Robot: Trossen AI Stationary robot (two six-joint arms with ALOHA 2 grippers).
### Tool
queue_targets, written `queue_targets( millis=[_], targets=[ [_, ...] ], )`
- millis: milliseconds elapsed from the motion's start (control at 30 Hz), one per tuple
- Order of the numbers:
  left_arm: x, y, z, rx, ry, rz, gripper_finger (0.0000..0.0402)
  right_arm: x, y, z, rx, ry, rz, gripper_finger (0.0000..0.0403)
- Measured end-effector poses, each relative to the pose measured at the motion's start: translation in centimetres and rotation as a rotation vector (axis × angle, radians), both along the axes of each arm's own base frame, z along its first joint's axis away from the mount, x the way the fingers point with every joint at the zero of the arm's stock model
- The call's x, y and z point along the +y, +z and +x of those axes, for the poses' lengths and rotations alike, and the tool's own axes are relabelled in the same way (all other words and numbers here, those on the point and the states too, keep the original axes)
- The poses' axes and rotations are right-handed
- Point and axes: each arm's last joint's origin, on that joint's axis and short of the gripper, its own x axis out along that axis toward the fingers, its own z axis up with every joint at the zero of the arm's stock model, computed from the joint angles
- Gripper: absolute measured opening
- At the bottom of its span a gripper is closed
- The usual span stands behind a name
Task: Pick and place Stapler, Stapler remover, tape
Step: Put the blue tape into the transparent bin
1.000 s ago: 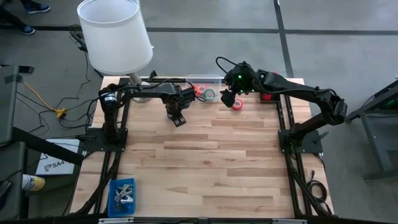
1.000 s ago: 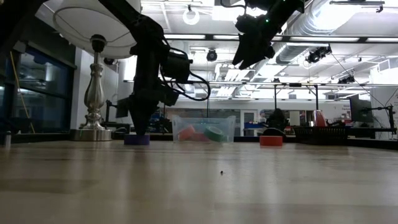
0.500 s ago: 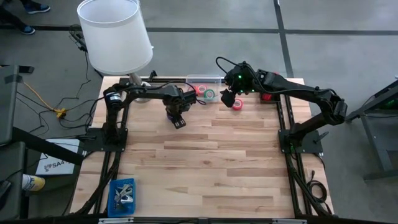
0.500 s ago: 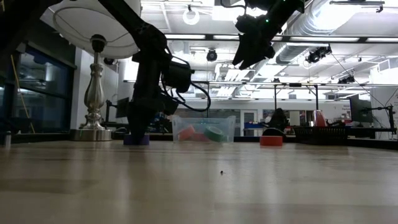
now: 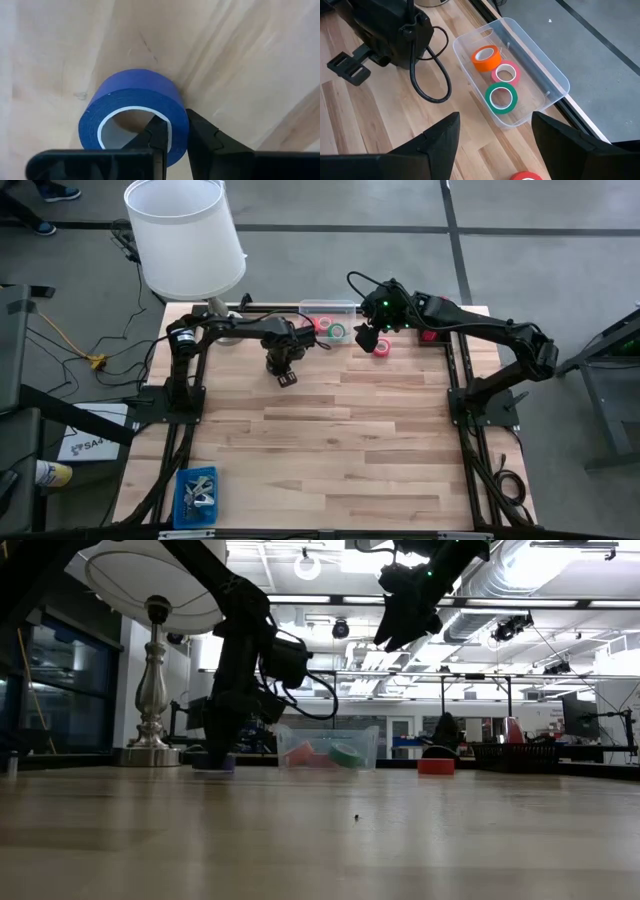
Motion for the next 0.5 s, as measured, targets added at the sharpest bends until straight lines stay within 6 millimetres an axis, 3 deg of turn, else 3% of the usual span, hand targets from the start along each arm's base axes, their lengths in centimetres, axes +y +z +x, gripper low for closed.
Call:
queue_targets(
  millis=[200,500],
  targets=[
    [0.5,2.4,1.2,-0.047,-0.055,0.016,0.0035,0.0,0.0,0.0,0.001,0.002,-0.002,0.0239],
    [1.7,8.0,3.9,-0.235,-0.13,0.107,0.0035,0.0,0.0,0.0,0.002,0.003,-0.004,0.0239]
  ],
)
